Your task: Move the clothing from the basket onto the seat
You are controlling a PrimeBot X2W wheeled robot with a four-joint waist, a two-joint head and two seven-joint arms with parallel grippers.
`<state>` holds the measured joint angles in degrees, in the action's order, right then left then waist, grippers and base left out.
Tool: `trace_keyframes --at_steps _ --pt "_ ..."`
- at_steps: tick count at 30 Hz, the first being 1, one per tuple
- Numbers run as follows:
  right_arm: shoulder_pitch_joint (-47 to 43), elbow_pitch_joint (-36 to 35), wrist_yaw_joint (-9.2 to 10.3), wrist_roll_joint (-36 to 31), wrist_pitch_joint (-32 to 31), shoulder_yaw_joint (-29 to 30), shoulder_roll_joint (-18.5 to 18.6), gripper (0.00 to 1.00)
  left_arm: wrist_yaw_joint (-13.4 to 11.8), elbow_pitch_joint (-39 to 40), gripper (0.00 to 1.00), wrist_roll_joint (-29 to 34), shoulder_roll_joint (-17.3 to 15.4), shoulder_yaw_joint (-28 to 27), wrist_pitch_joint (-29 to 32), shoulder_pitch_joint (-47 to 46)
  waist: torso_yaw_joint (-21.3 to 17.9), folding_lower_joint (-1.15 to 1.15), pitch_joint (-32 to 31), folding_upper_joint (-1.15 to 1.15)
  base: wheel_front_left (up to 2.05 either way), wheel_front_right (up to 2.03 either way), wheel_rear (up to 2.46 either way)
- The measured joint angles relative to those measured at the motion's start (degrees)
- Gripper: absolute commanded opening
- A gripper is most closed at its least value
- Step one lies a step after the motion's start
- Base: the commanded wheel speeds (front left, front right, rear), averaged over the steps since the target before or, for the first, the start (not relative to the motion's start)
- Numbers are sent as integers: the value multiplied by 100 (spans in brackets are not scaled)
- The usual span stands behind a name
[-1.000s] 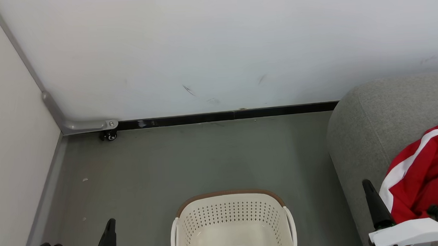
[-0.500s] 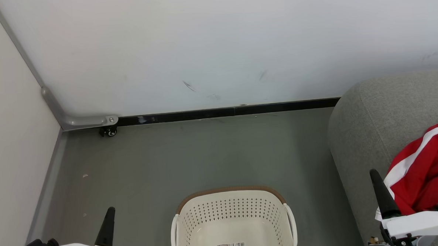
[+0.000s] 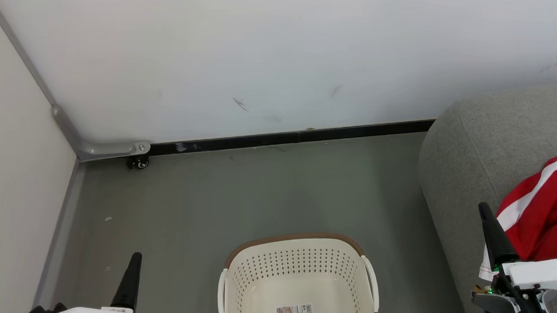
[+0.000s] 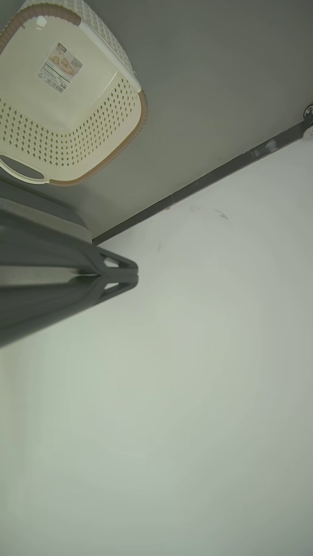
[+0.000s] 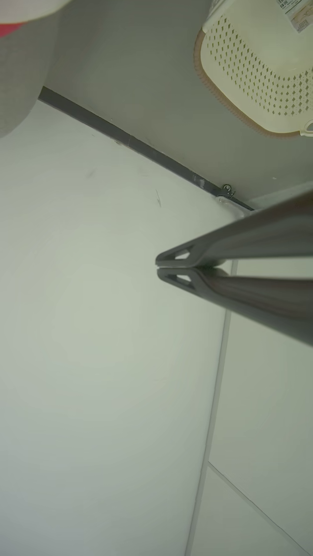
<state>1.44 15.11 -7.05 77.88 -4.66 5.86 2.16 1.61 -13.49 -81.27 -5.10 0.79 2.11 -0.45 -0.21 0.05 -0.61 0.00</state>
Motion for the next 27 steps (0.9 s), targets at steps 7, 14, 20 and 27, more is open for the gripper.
trace_keyframes --at_steps 7,14,20,27 --pt "31 5 0 588 -81 97 0 0 198 -37 0 -475 78 -192 148 -100 8 -1 35 0 0 0 0" --pt "162 13 0 1258 -113 158 1 0 404 -88 0 -1015 205 -408 294 -170 18 -1 74 0 0 0 0" --pt "232 21 0 1363 -114 175 1 0 454 -109 0 -1134 226 -452 342 -225 19 -2 78 0 0 0 0" --pt "232 21 0 1363 -114 176 1 0 455 -130 0 -1134 226 -456 342 -225 19 -2 77 0 0 0 0"
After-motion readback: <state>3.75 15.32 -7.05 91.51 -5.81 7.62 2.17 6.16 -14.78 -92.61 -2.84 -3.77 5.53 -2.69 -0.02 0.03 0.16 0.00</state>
